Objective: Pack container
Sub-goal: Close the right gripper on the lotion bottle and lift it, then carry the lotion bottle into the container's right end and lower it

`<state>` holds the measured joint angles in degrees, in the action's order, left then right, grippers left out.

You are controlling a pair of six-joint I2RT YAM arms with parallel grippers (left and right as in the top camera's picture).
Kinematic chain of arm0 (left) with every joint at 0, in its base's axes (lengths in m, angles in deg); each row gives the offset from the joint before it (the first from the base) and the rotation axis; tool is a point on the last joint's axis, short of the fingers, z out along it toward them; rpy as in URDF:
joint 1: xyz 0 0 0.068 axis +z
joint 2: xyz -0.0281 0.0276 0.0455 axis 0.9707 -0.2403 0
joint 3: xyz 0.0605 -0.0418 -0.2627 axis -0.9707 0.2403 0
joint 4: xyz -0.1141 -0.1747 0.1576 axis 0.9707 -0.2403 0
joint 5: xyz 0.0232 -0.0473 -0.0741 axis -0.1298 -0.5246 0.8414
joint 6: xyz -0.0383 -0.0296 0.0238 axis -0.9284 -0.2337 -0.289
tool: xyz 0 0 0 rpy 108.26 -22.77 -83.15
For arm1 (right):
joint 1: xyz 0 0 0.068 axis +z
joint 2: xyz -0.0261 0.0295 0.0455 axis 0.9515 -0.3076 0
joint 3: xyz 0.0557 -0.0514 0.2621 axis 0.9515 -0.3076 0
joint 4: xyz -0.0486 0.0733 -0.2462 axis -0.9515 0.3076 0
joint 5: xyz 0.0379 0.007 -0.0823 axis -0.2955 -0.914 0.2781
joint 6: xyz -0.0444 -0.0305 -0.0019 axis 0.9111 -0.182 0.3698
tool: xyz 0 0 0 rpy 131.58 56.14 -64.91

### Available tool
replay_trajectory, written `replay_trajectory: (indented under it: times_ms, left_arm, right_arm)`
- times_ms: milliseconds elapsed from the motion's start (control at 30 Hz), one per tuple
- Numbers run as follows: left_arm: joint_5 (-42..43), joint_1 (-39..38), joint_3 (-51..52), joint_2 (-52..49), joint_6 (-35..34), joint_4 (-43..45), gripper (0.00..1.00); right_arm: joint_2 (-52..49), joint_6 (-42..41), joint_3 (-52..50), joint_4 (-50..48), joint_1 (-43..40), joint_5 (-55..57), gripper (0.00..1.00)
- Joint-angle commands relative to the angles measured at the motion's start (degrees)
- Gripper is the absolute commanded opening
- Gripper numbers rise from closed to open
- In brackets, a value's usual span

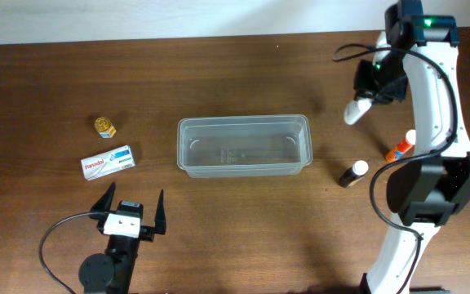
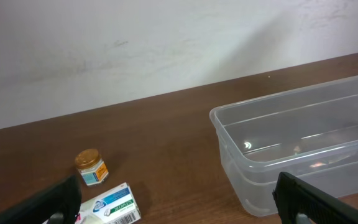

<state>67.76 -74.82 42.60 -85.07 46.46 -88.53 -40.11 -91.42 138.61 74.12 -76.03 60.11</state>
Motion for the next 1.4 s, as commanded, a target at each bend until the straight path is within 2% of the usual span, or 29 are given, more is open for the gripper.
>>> replay_trajectory:
  times_ms: [0,167,367,600,867,1133,1367]
  left_arm:
    - [0.0,0.2,0.1,0.4,-0.3,-0.3,0.99]
    - [0.0,0.2,0.1,0.4,-0.3,-0.3,0.99]
    - [0.0,0.2,0.1,0.4,-0.3,-0.3,0.99]
    - [0.0,0.2,0.1,0.4,-0.3,-0.3,0.99]
    - [0.0,0.2,0.1,0.4,-0.3,-0.3,0.99]
    - [0.0,0.2,0.1,0.4,-0.3,-0.3,0.99]
    - [0.0,0.2,0.1,0.4,-0.3,-0.3,0.99]
  right_arm:
    - [0.1,2.3,6.3,2.6,3.6,-3.1,0.18]
    - [0.3,3.3,14.1,8.3,7.9,-3.9,0.17]
    - [4.2,3.6,14.1,8.3,13.2,-7.8,0.17]
    - [5.5,3.5,13.7,8.3,22.4,-4.0,0.15]
    - [5.5,-2.3,4.1,8.3,28.7,8.0,0.14]
    - [5.5,-3.6,-7.6,2.6,28.2,10.8,0.14]
    - [5.5,-8.5,-10.2,-0.9,28.2,14.0,0.14]
